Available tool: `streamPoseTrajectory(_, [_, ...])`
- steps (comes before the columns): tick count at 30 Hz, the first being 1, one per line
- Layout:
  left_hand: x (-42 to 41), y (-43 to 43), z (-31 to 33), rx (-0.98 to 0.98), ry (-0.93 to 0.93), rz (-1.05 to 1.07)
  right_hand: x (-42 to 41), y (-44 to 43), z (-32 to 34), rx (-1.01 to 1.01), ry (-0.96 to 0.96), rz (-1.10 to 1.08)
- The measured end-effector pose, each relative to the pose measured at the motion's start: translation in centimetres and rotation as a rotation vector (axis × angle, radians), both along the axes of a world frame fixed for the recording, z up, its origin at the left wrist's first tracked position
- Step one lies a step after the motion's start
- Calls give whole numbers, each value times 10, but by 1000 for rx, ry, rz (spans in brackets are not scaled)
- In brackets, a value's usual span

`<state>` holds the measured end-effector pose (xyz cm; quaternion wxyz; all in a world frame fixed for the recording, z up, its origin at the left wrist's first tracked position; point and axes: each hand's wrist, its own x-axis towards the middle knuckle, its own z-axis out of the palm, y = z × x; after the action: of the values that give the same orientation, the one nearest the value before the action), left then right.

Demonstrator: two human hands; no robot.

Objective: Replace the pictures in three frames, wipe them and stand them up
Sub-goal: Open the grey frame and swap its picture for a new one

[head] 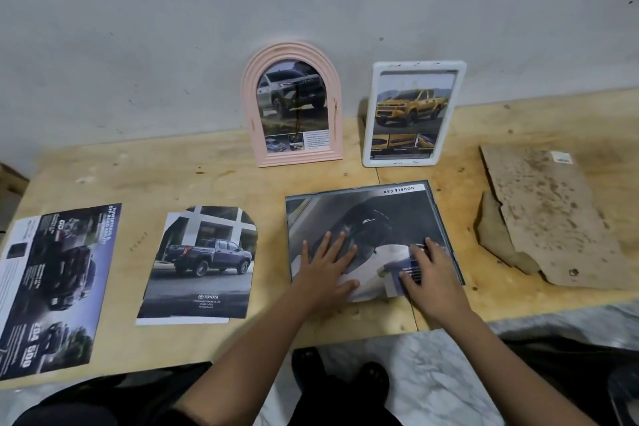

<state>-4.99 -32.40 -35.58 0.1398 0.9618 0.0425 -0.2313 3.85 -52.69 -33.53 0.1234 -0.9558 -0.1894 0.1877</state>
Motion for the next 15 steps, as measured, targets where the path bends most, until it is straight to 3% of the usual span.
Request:
streamPoseTrajectory(10, [17, -4, 6, -2, 1, 69, 7, 2, -3, 5, -32, -23])
streamPoseTrajectory(13, [25, -17, 9, 1, -117, 163, 19, -10, -3, 137, -56, 6])
streamPoseTrajectory(15, [37, -29, 11, -100, -241, 243, 33, -24, 1, 283, -85, -31])
